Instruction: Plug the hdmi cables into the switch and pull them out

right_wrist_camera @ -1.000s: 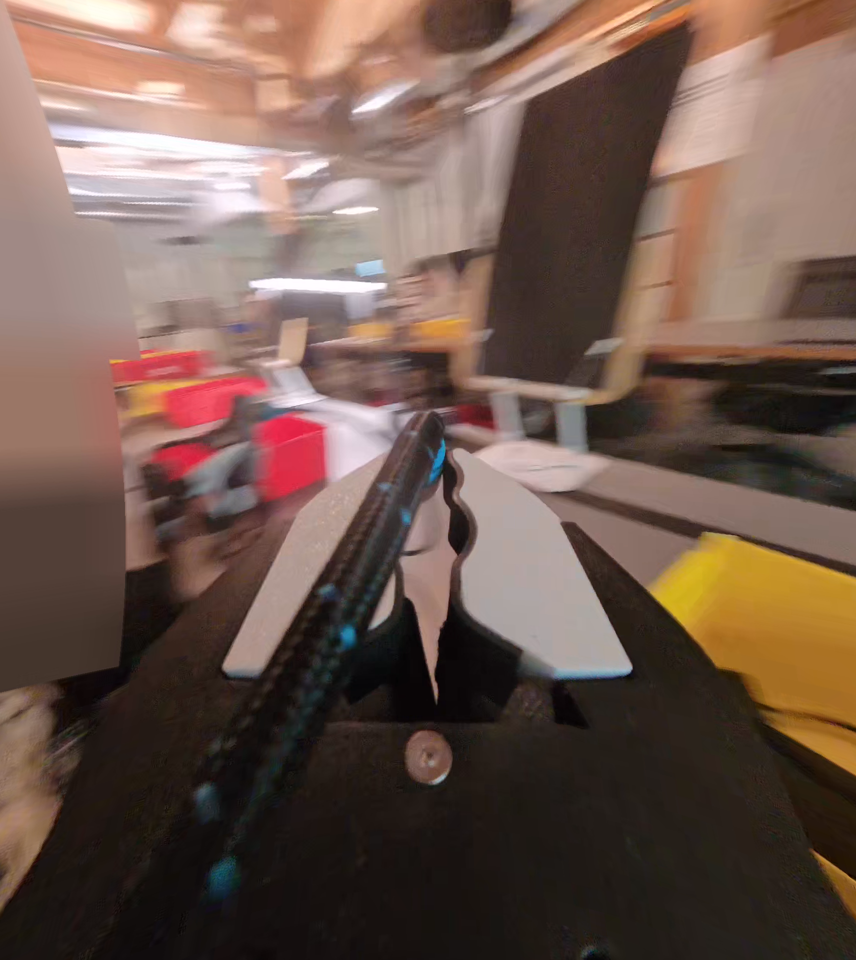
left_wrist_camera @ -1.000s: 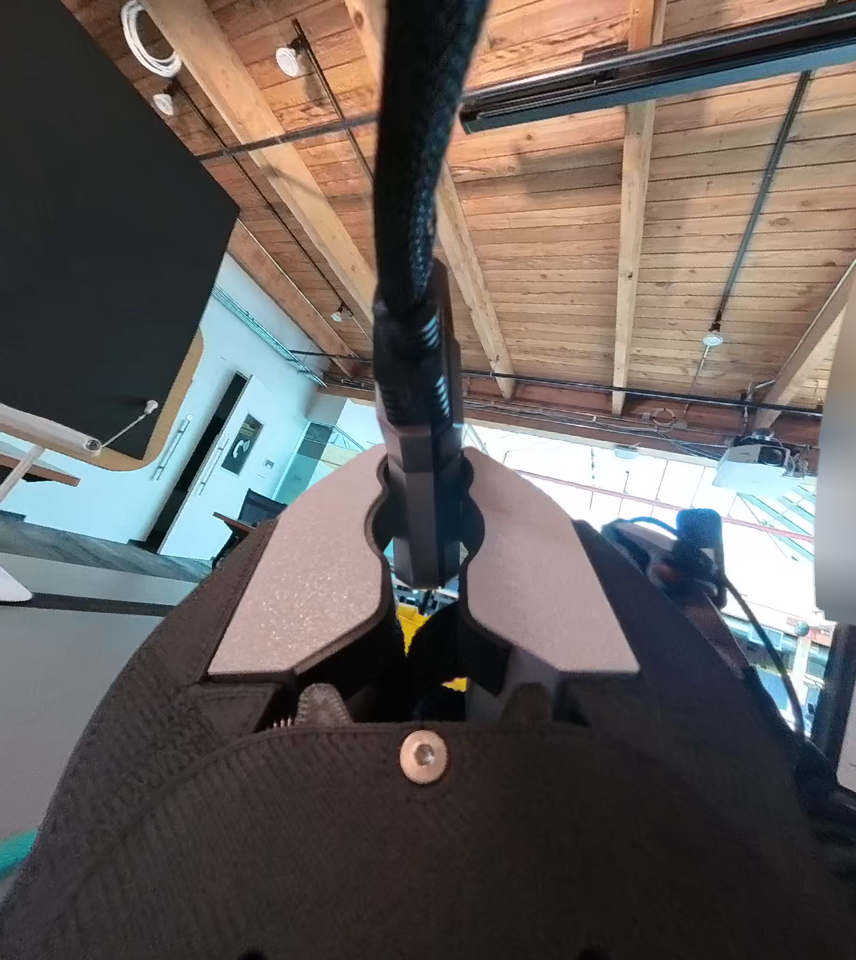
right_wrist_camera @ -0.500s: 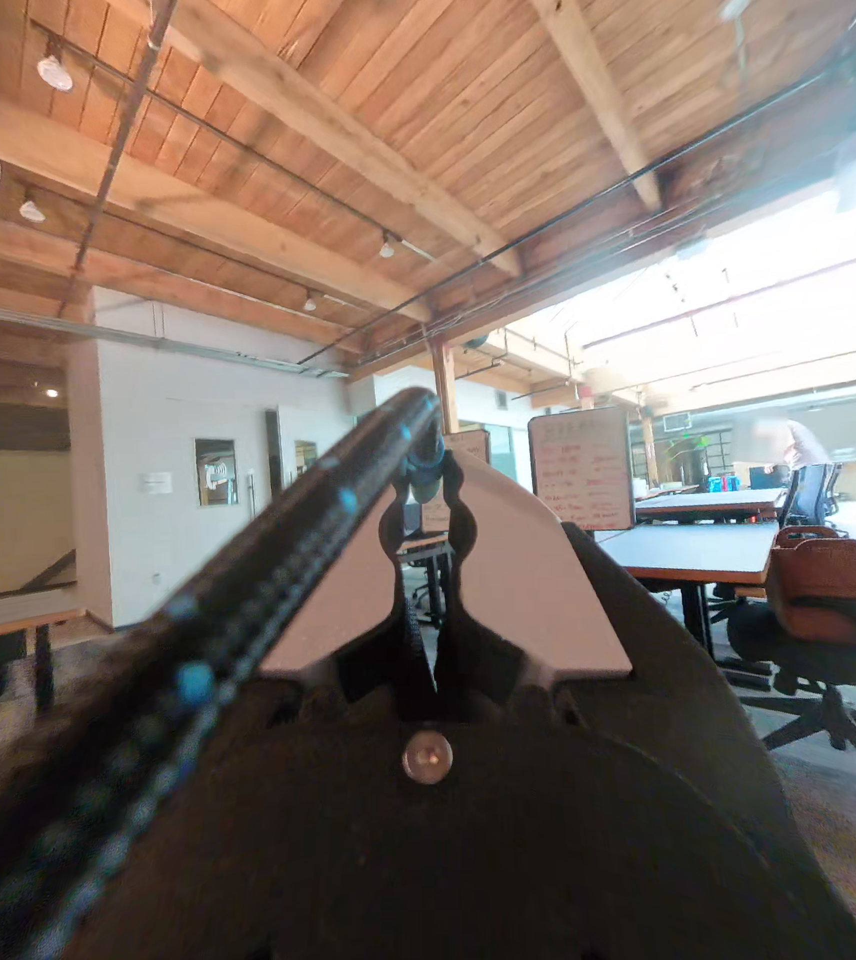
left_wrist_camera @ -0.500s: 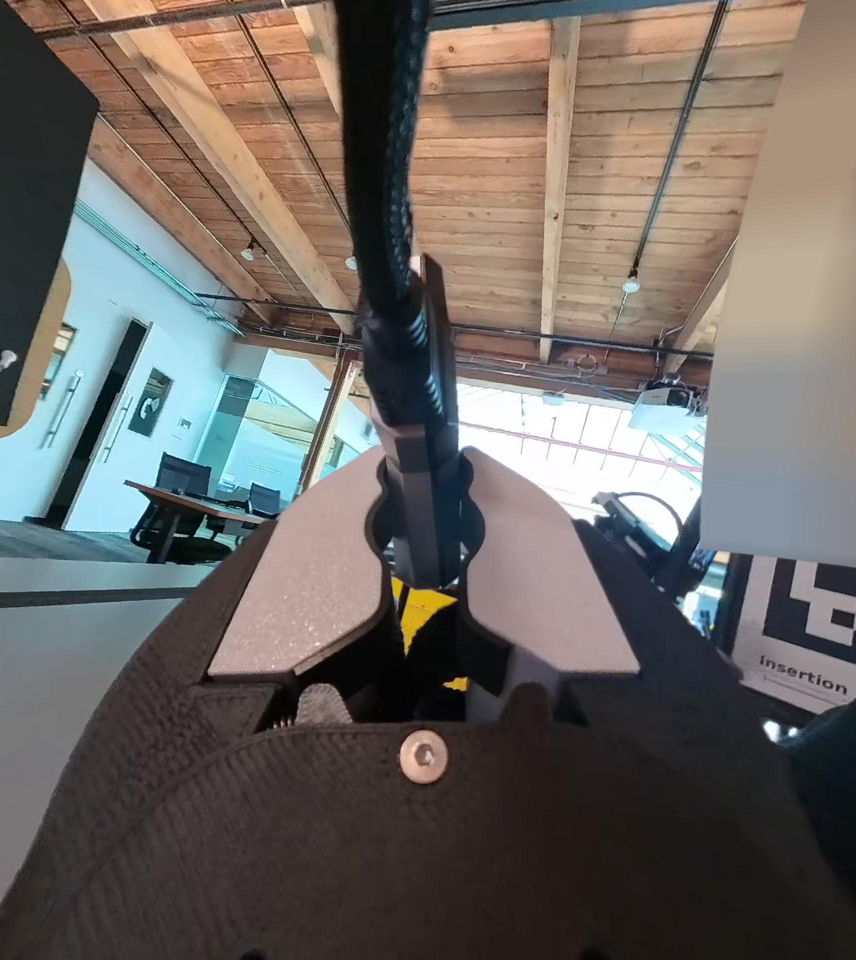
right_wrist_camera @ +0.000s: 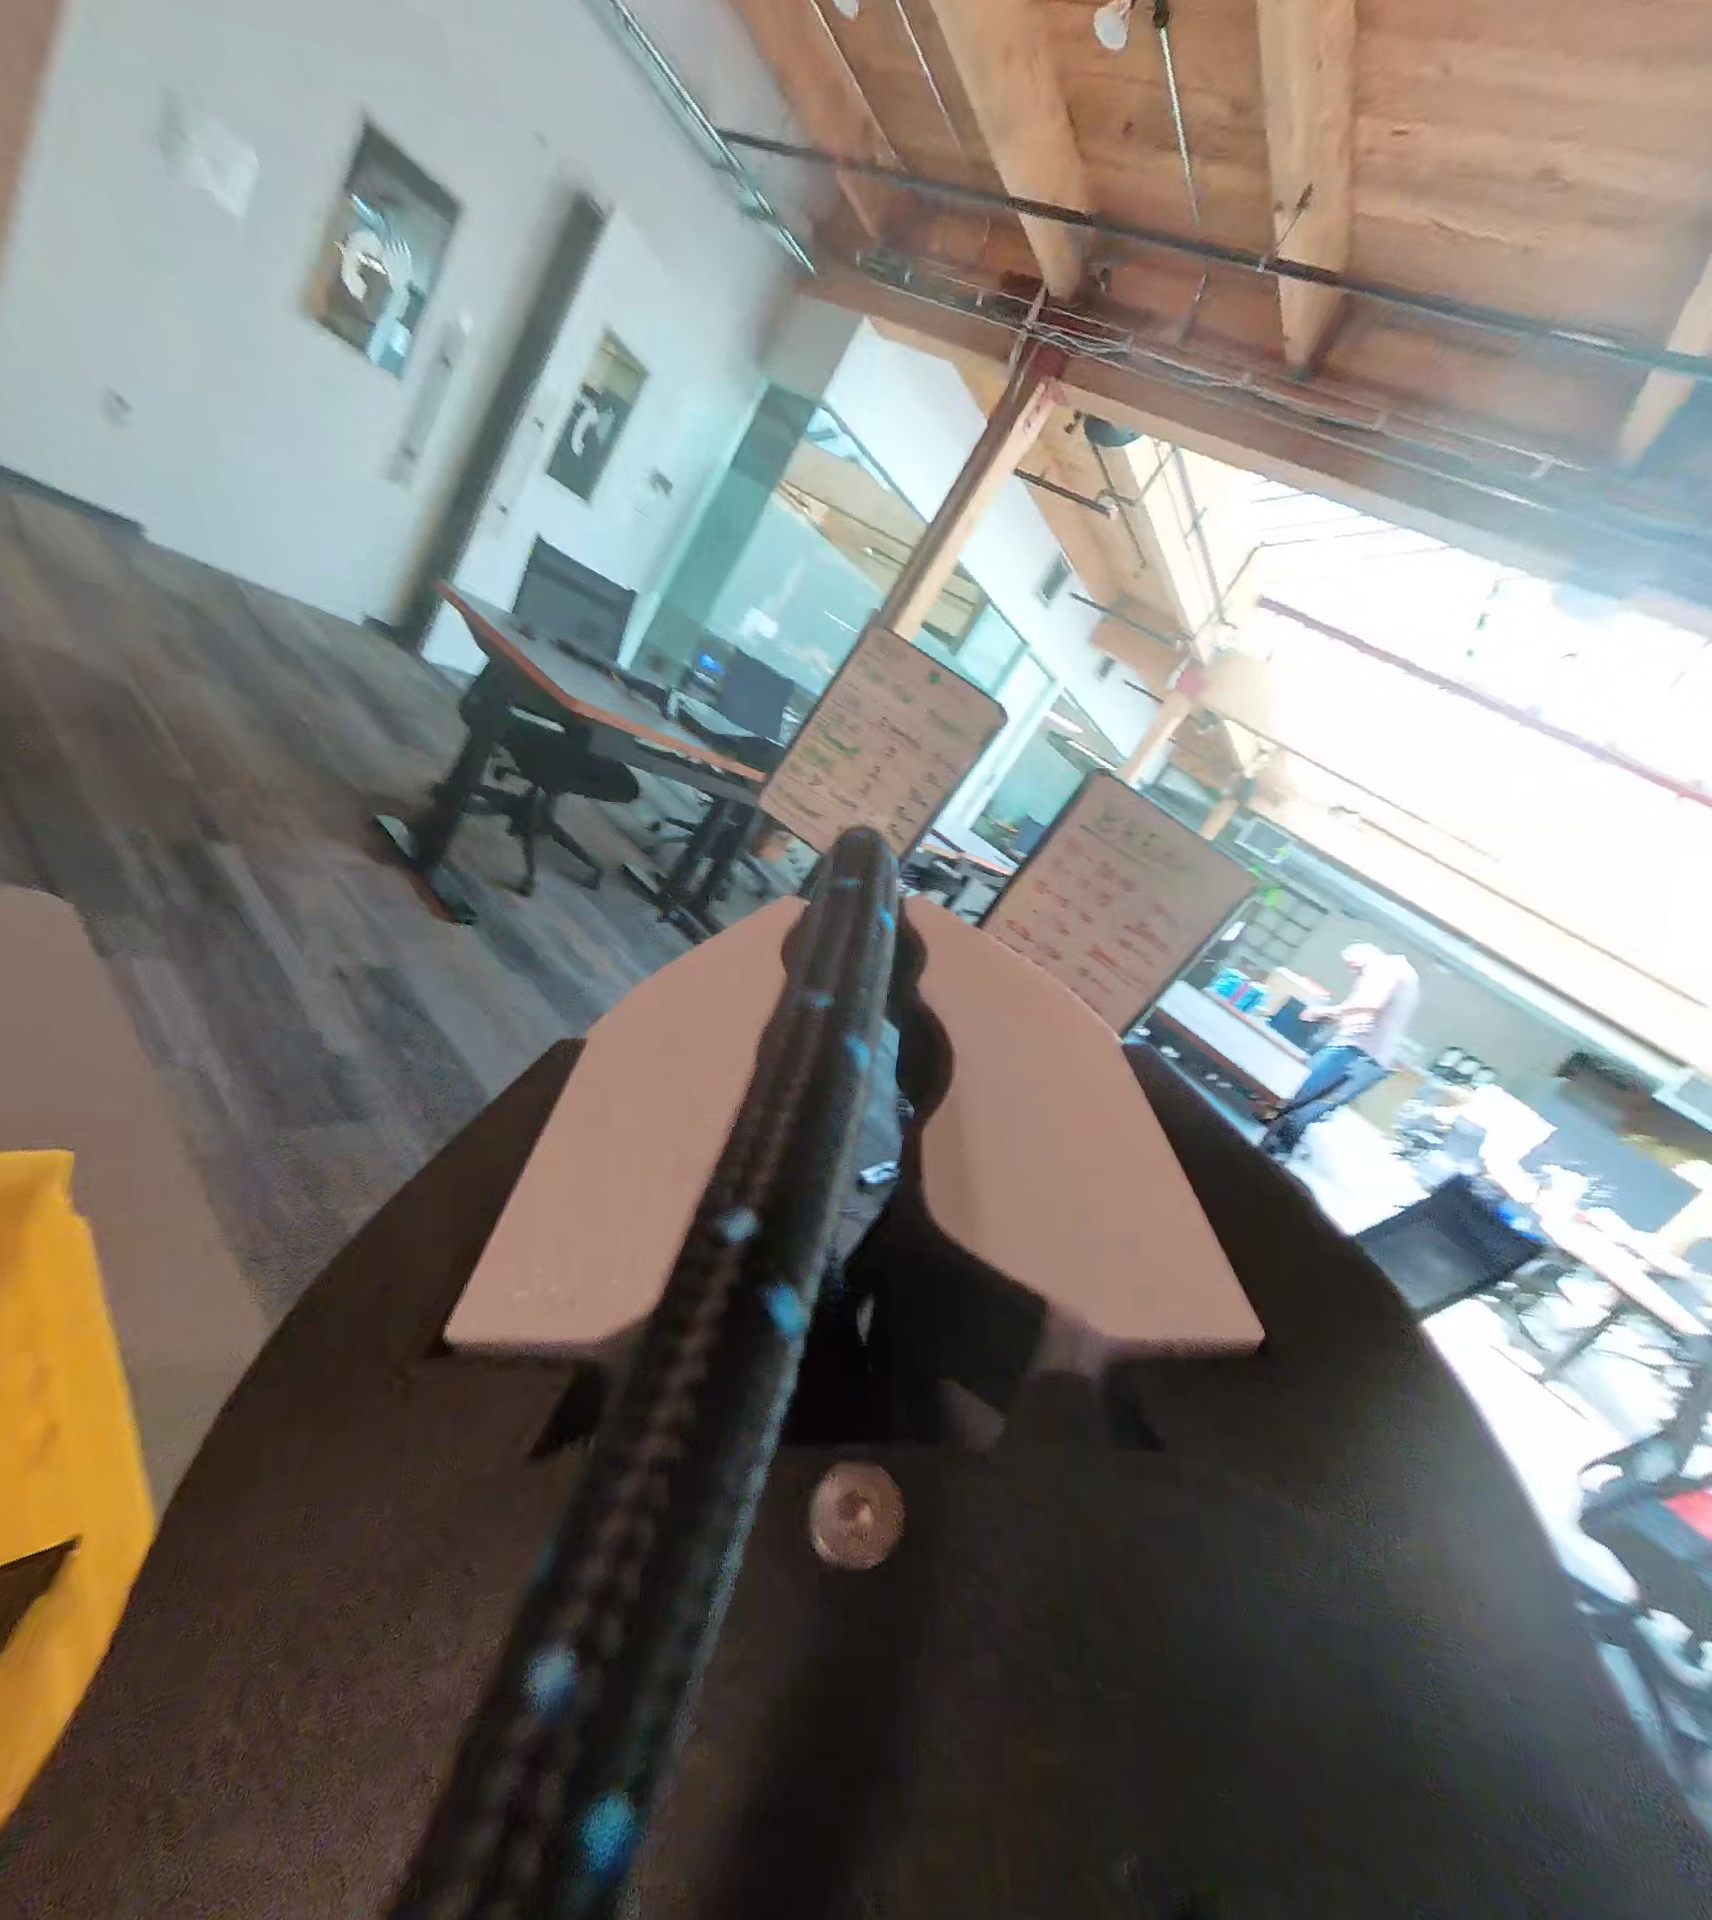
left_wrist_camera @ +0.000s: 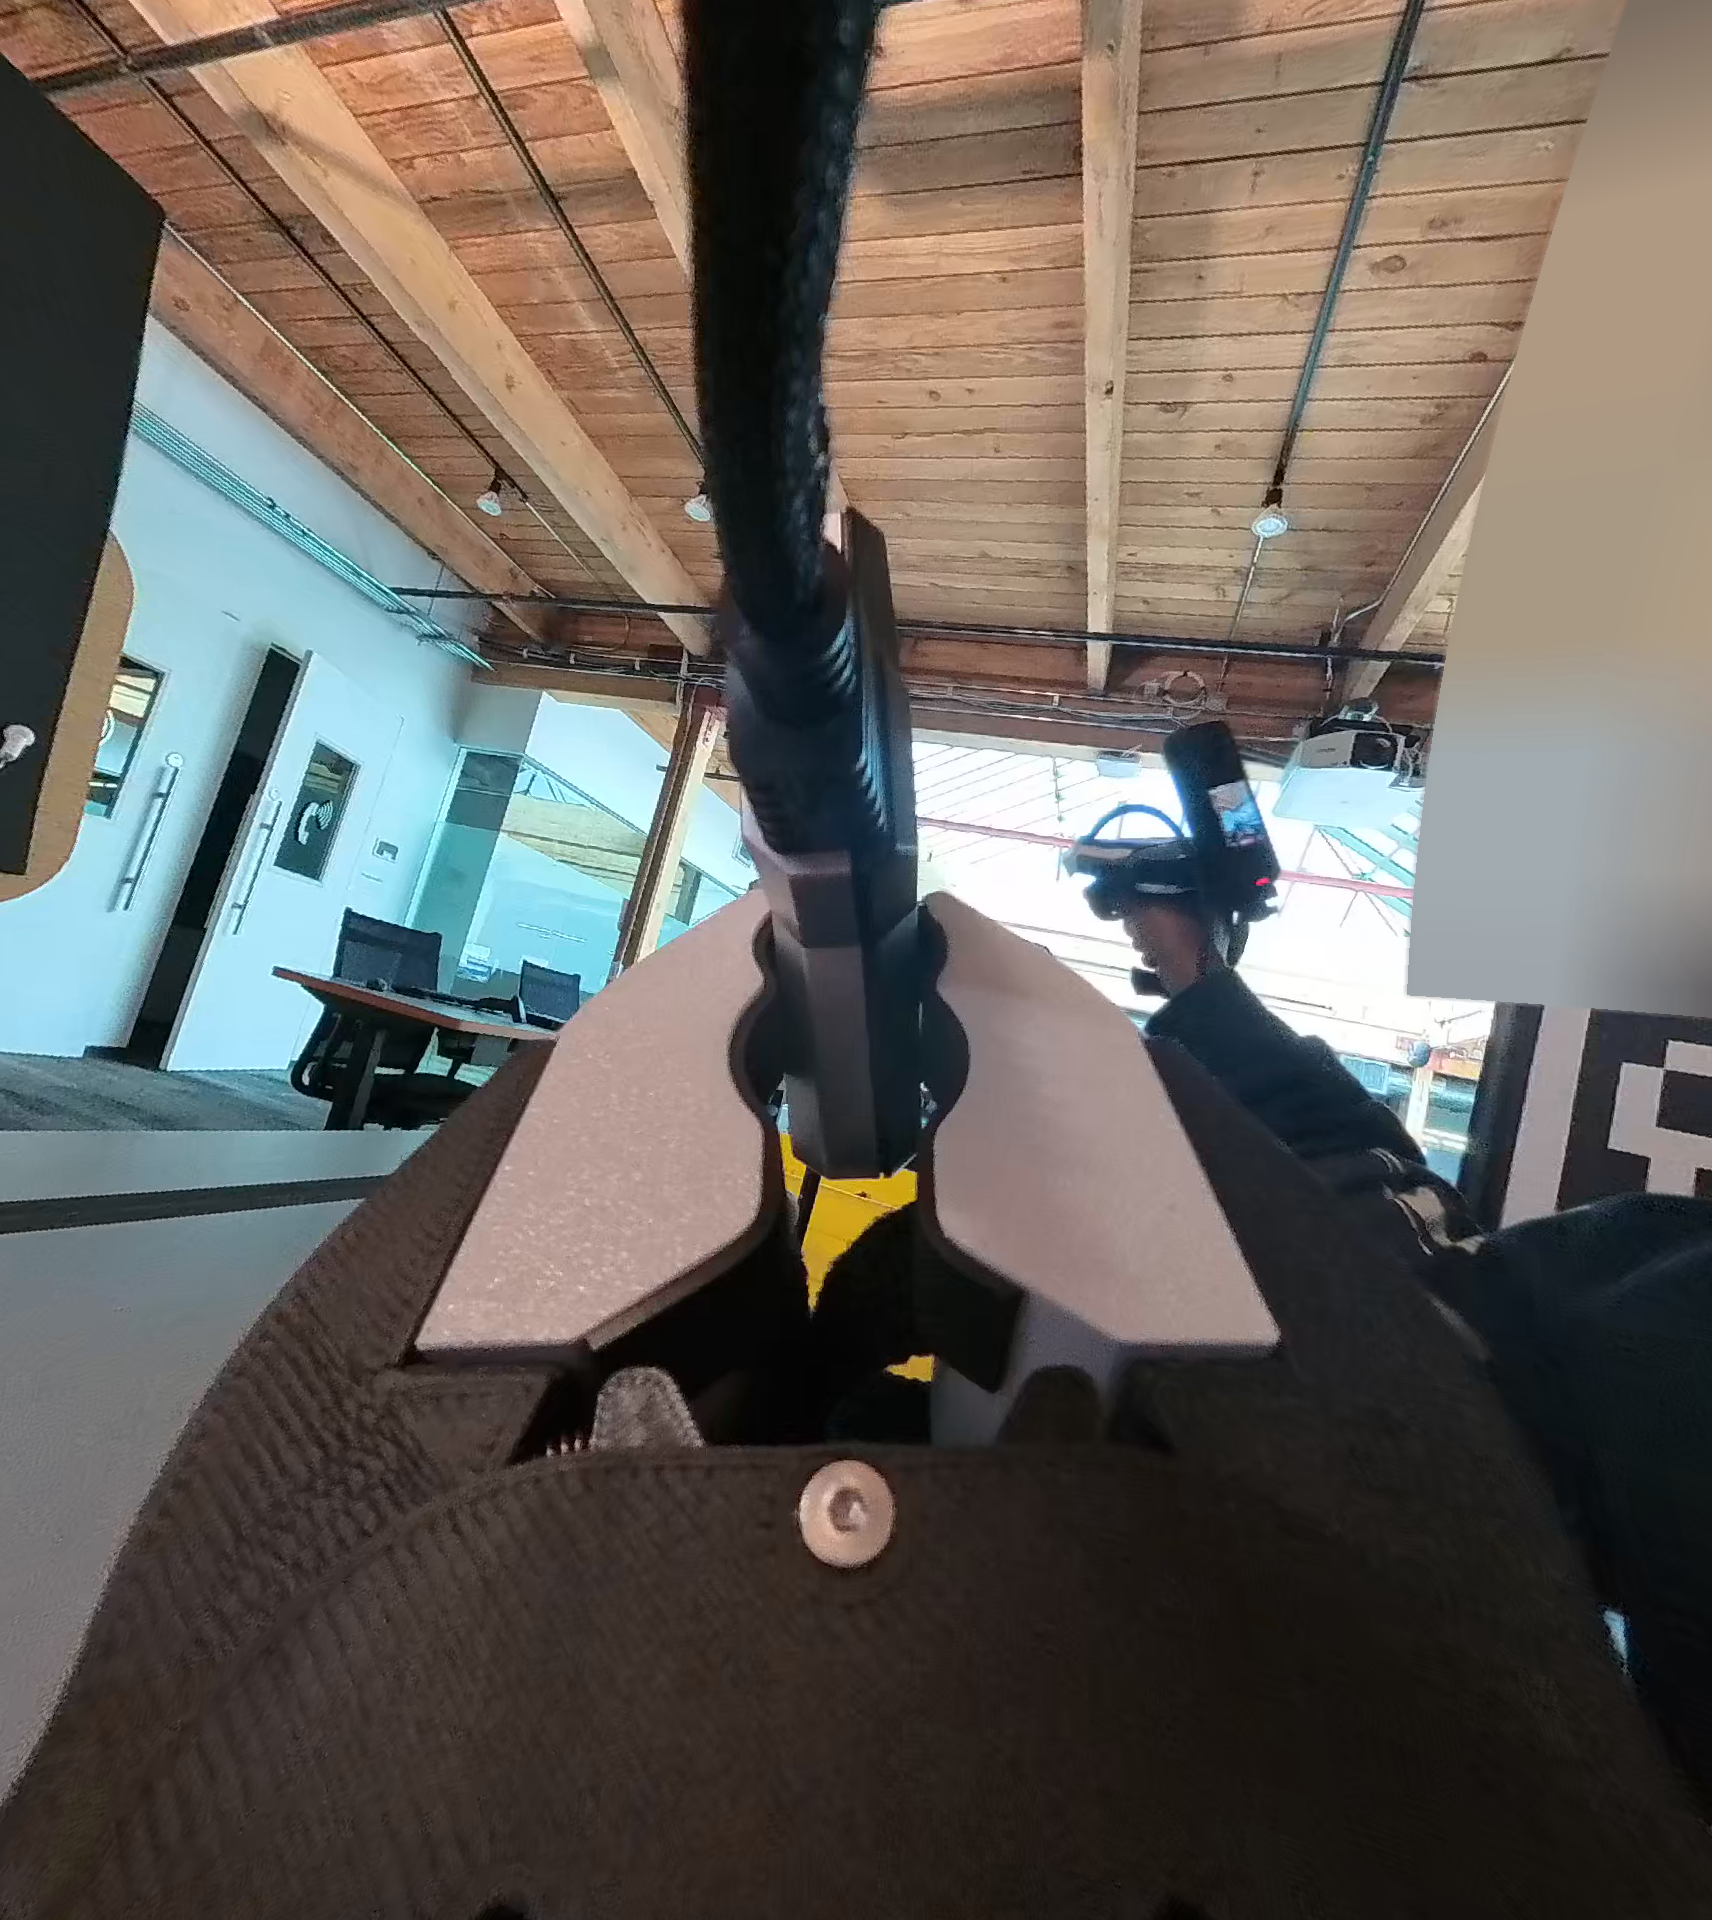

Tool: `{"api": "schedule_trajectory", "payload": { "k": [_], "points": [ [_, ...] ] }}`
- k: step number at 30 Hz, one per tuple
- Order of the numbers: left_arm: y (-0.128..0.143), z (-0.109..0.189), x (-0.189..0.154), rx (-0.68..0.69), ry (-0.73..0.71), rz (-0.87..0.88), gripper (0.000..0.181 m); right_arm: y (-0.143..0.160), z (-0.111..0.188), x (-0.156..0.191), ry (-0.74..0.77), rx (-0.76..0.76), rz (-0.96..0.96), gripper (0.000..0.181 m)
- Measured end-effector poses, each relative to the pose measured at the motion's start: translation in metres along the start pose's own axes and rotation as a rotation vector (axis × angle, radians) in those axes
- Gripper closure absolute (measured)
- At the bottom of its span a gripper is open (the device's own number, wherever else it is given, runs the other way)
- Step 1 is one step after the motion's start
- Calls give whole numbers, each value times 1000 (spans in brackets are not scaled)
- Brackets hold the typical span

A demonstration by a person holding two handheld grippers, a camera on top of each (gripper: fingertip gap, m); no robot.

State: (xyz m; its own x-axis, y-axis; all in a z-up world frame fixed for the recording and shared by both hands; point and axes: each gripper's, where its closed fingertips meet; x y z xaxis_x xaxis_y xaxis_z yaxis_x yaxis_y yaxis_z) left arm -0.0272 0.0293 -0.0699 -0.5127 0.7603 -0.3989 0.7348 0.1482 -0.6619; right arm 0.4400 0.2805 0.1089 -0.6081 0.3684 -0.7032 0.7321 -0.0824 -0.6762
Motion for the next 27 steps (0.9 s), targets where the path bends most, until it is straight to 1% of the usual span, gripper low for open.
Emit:
{"api": "schedule_trajectory", "payload": {
  "k": [3,8,13,17,19,22,25,27],
  "points": [
    [1,-1,0,7,0,-2,160,1,-9,10,40,20,69,168],
    [2,-1,0,13,1,-6,160,7,-14,42,41,26,78,168],
    [2,-1,1,11,-3,17,160,19,-19,71,7,69,57,169],
    [2,-1,3,11,-4,33,161,21,-14,92,-13,75,57,169],
    [3,-1,2,13,-3,35,161,24,-10,108,-24,76,70,169],
    [3,-1,2,15,-1,28,160,38,-4,139,-42,91,100,170],
    [3,-1,1,17,-2,20,160,51,-2,168,-68,113,184,168],
    [3,-1,1,17,-2,19,161,53,-1,182,-79,115,249,167]
  ]
}}
Point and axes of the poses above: each gripper's, where its closed fingertips meet, z back along the fingers, y out of its underside, x = y × z across the jaws, and after that the axes turned 13 degrees about z, right-handed
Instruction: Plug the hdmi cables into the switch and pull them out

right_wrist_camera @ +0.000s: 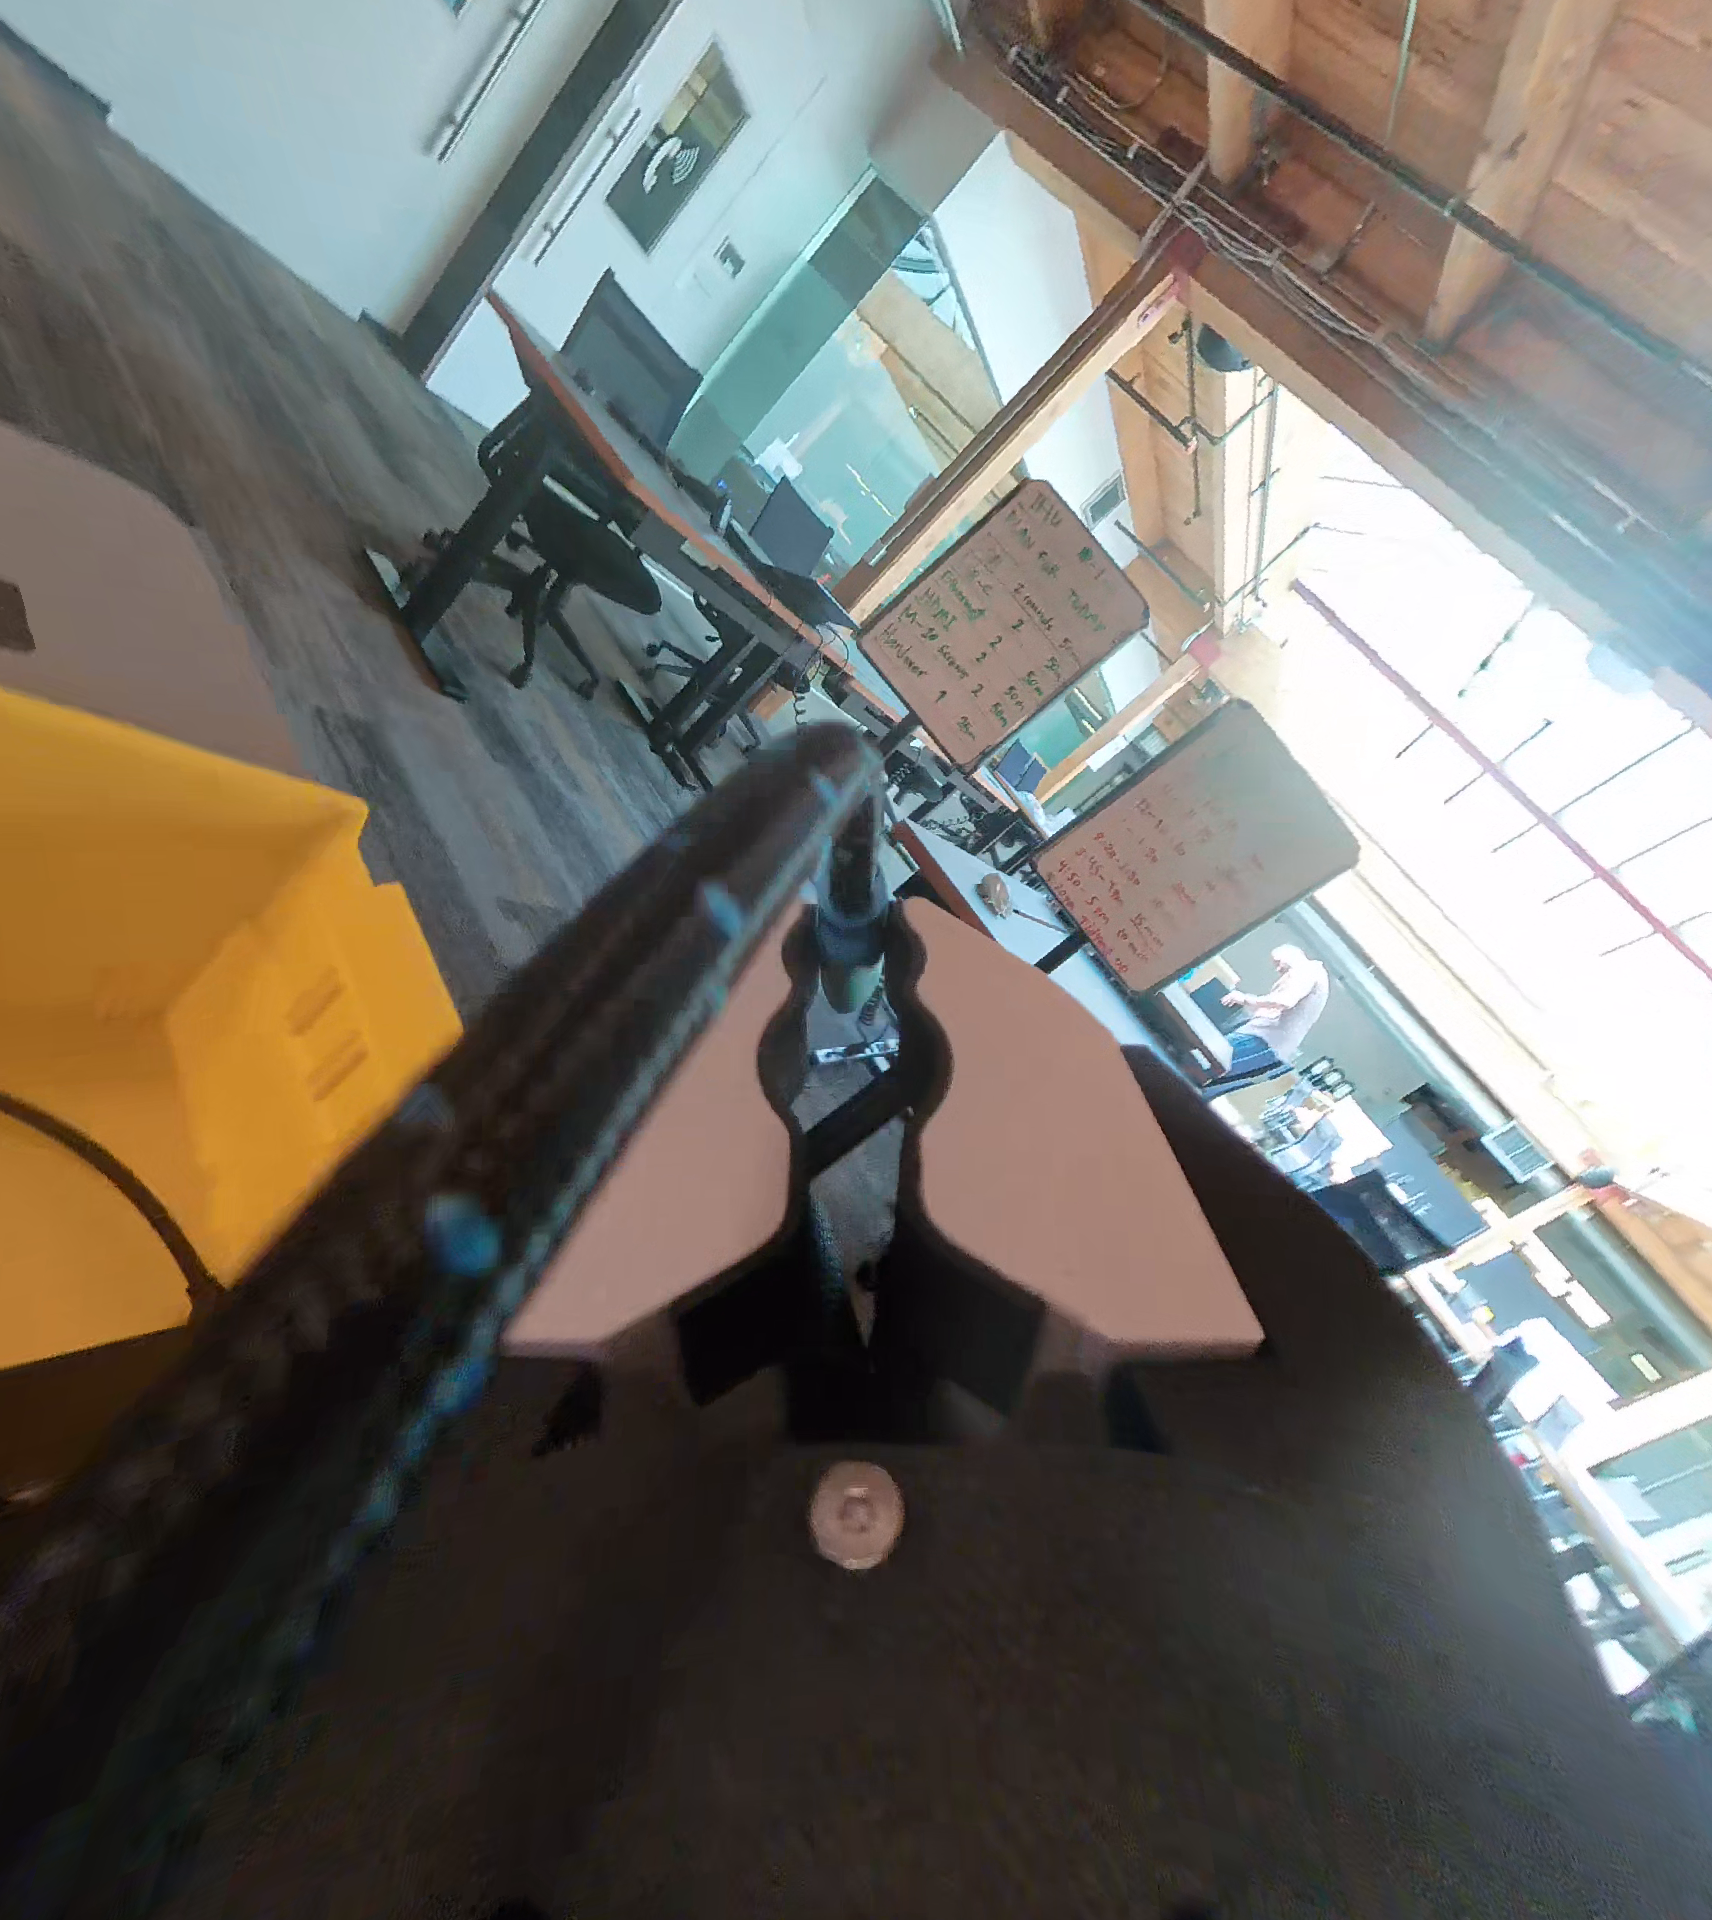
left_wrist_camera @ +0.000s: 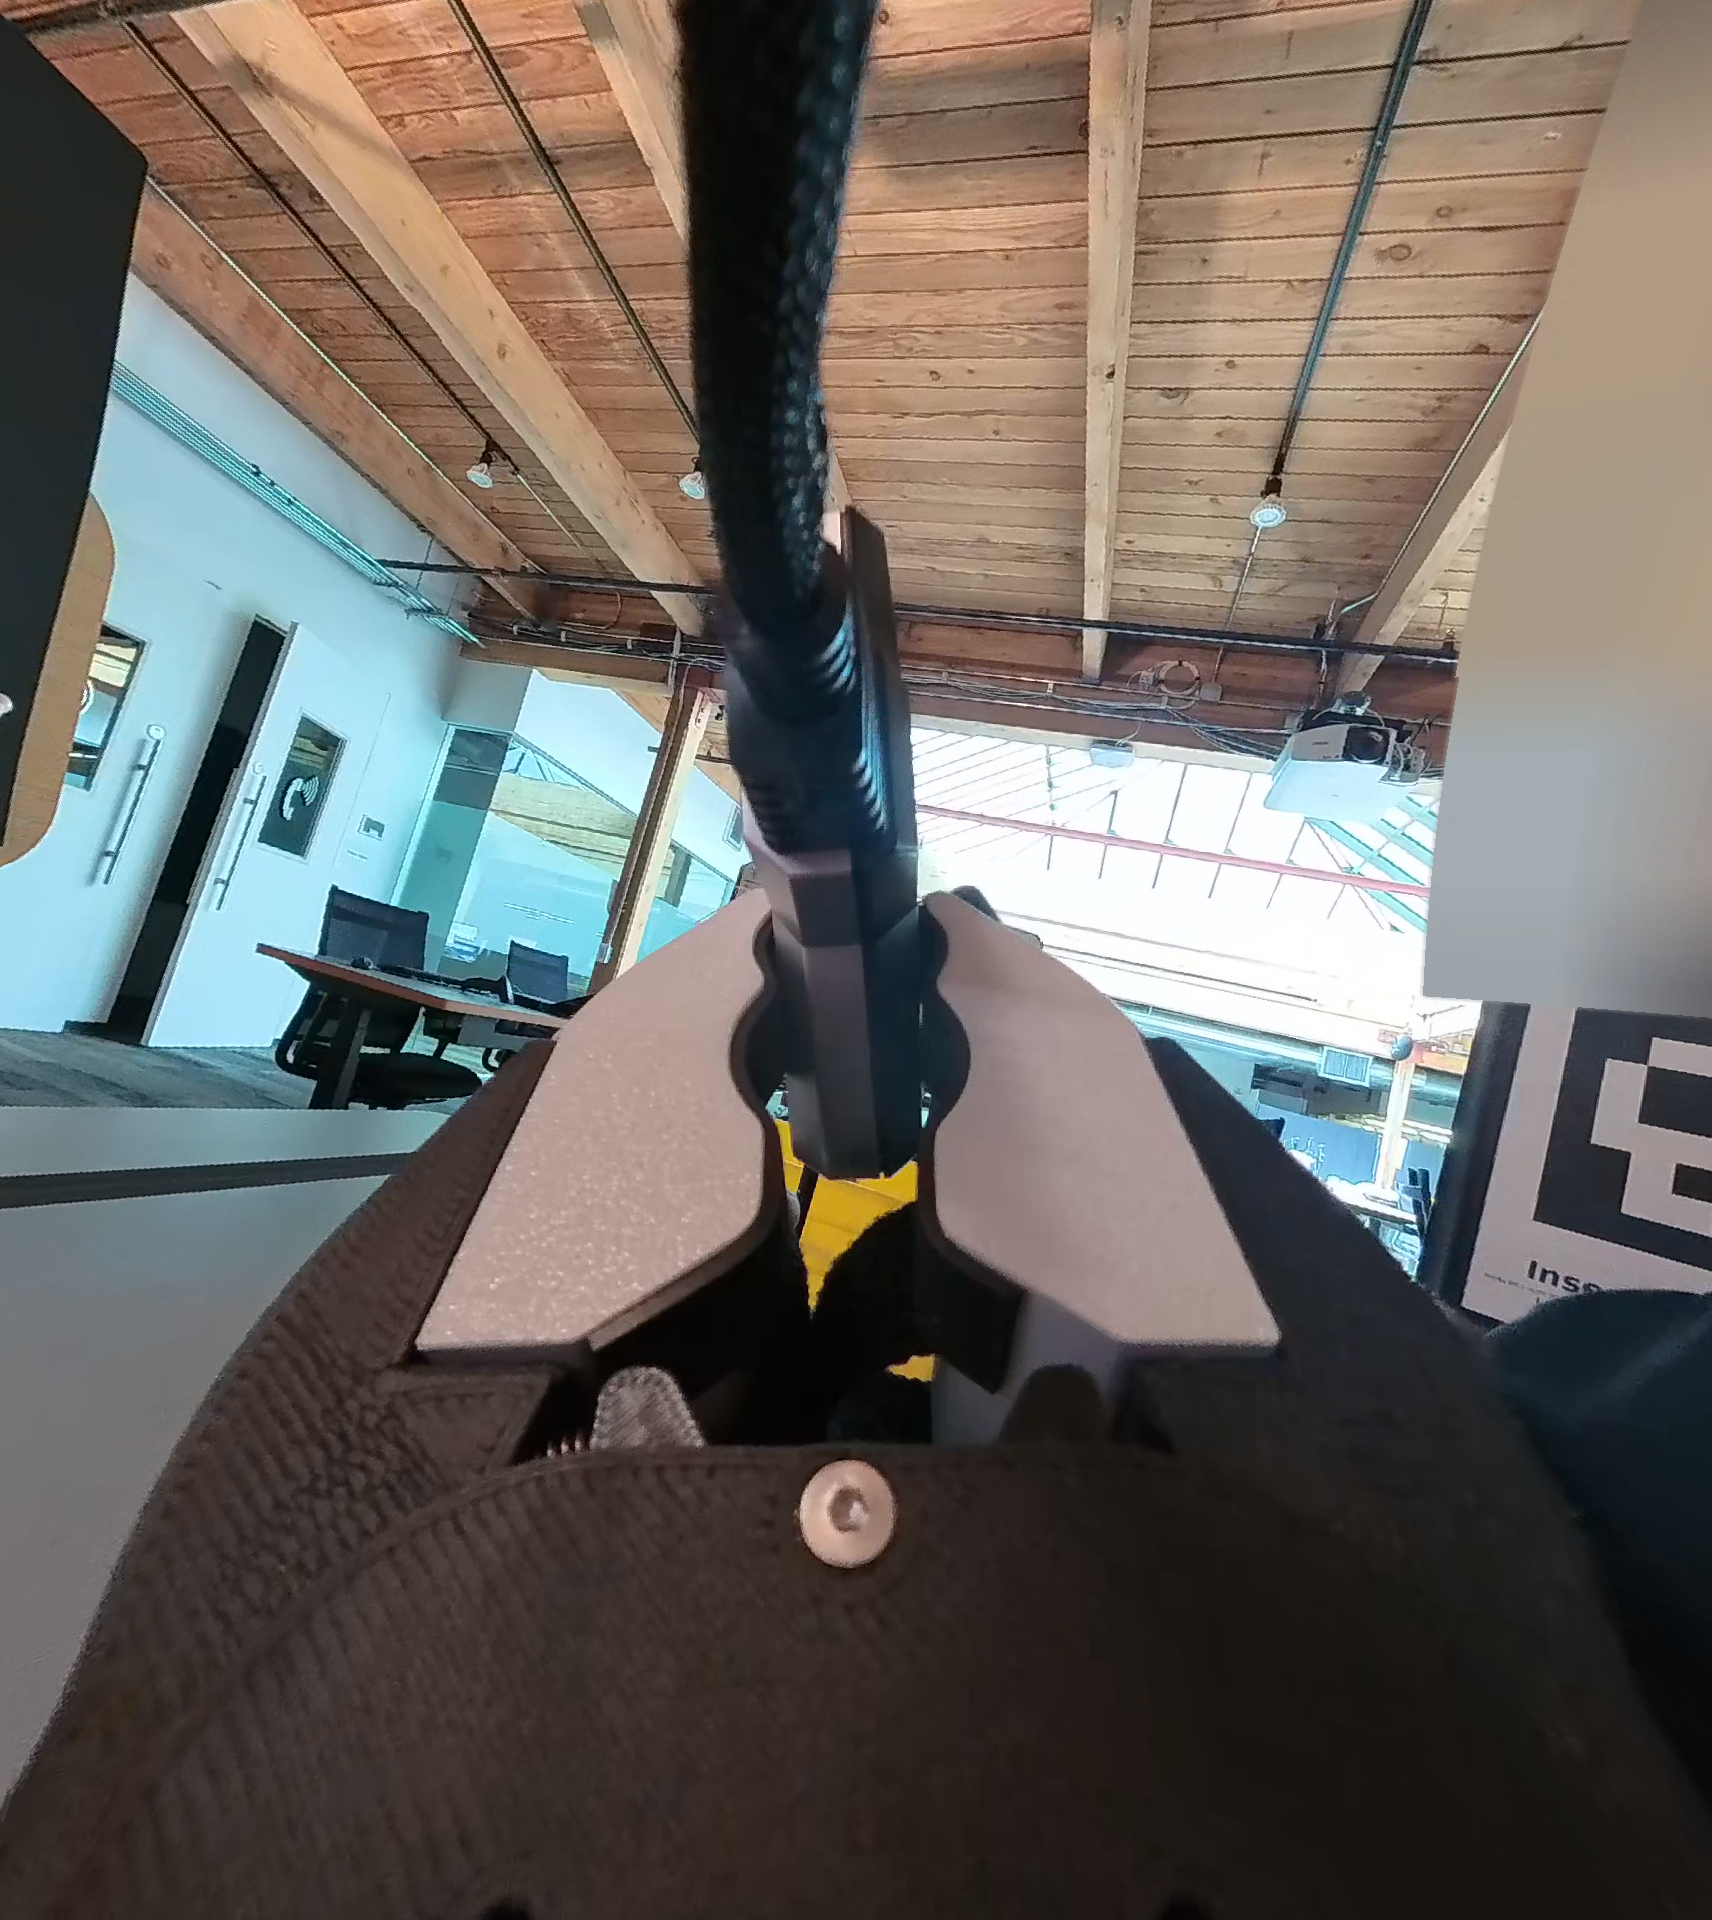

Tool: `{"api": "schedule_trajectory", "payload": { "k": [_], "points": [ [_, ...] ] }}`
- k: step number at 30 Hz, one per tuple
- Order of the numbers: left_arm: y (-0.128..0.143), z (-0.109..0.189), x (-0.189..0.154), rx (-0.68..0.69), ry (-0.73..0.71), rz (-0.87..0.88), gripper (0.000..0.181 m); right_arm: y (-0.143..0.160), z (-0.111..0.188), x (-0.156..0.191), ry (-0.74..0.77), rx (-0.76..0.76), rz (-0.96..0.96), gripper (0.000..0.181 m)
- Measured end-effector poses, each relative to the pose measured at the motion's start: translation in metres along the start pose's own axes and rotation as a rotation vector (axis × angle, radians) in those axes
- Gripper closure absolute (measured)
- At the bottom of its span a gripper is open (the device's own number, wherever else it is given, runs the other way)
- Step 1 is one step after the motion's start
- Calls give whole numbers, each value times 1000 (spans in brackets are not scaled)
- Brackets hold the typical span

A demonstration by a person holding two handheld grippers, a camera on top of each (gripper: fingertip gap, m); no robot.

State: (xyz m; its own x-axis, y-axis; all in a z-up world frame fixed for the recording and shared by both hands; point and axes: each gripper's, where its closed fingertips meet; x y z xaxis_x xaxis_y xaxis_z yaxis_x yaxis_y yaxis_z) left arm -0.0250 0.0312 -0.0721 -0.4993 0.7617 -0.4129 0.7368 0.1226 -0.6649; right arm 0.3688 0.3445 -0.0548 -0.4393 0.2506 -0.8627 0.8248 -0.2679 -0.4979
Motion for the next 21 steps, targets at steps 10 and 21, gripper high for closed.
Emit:
{"api": "schedule_trajectory", "payload": {
  "k": [10,21],
  "points": [
    [1,-1,-1,7,4,-4,160,-51,-11,58,-55,-58,529,171],
    [3,-1,-2,12,9,-4,161,-50,15,35,-210,42,288,170]
  ]
}}
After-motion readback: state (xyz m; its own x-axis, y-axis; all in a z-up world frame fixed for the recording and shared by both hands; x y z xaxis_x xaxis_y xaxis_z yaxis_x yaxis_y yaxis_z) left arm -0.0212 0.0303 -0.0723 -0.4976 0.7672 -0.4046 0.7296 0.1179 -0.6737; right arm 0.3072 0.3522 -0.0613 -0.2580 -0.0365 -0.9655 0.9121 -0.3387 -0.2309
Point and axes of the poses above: each gripper's, where its closed fingertips meet, z back along the fingers, y out of its underside, x = y × z across the jaws, and after that the axes turned 13 degrees about z, right-handed
